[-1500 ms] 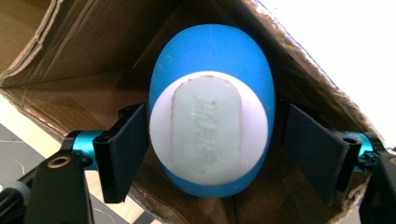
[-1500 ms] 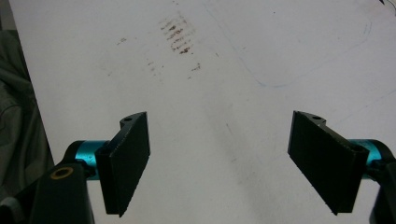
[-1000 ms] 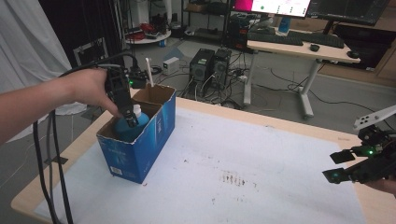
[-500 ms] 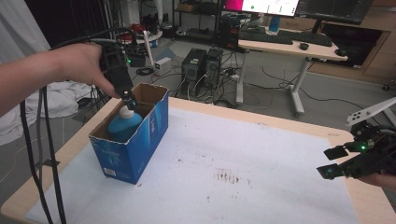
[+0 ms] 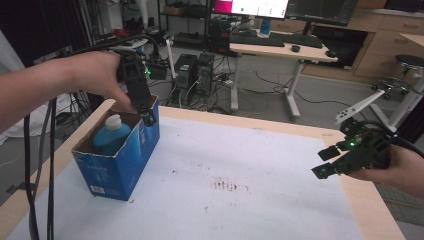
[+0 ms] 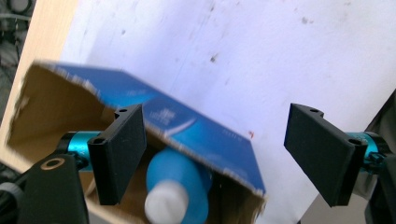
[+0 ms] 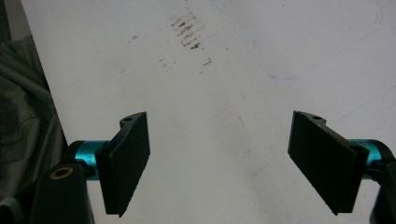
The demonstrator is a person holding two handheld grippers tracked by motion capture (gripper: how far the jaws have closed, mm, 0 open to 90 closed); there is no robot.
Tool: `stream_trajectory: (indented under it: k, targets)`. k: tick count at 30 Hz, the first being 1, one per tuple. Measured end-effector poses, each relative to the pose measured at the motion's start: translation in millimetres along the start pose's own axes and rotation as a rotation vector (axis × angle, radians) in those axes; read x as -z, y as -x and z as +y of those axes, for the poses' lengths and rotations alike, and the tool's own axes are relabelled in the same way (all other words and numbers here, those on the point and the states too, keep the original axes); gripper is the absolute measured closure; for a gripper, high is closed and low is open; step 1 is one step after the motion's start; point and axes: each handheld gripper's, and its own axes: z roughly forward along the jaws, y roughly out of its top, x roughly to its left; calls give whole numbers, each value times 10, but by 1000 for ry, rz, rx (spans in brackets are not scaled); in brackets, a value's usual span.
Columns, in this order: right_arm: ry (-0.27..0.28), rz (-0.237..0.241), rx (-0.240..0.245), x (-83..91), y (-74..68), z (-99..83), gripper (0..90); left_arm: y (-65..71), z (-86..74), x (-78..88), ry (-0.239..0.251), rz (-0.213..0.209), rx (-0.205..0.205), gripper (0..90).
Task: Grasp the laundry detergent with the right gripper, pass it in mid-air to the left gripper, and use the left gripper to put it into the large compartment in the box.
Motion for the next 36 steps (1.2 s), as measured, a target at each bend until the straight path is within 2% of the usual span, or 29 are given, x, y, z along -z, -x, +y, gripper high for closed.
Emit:
stream_trajectory:
  k: [8,18,26,36]
  targets:
    - [-6,-9,5,14,-117,51,206,133,382,-161,24,-40,-97,209]
    - [-13,-15,30,21,-234,68,206,349,758,-409,15,-97,-199,209]
    - [-38,-14,49,-20,-276,93,206,458,849,-540,33,-109,-232,209]
    - [-48,-14,62,-54,-289,155,206,485,837,-608,44,-114,-233,209]
